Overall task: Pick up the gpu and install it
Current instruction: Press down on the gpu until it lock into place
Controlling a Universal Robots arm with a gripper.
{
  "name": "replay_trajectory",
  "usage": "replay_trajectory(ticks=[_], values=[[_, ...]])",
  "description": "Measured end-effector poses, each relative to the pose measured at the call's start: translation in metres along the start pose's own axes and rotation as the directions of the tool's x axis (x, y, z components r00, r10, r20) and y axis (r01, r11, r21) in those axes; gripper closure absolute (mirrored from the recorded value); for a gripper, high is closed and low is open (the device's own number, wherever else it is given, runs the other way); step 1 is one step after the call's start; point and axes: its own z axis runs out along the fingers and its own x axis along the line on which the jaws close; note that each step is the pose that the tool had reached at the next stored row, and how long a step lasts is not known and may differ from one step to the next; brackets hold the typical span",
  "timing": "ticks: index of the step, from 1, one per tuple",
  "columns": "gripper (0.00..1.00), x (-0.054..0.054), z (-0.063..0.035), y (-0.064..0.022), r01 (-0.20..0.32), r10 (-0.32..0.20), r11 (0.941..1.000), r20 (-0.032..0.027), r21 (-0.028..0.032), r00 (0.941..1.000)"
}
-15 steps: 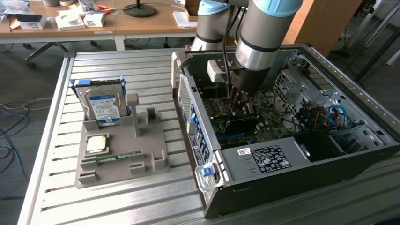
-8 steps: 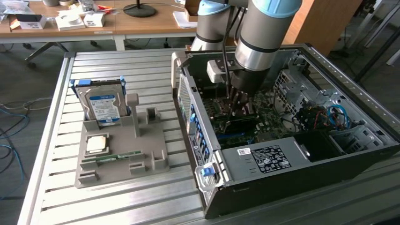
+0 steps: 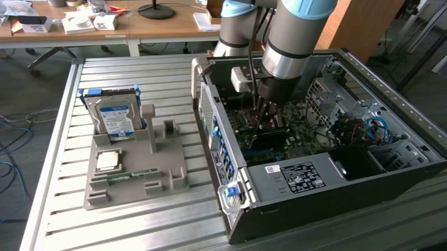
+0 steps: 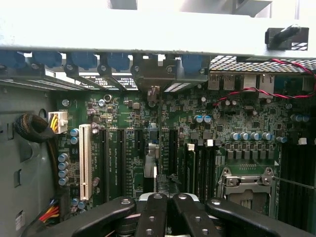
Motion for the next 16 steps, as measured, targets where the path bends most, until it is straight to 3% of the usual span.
replay_trajectory(ticks=[16], values=[[0.89,-0.0011,0.0030,0.0001,0.000,0.000,1.0000,-0.0003,-0.0002,1.0000]])
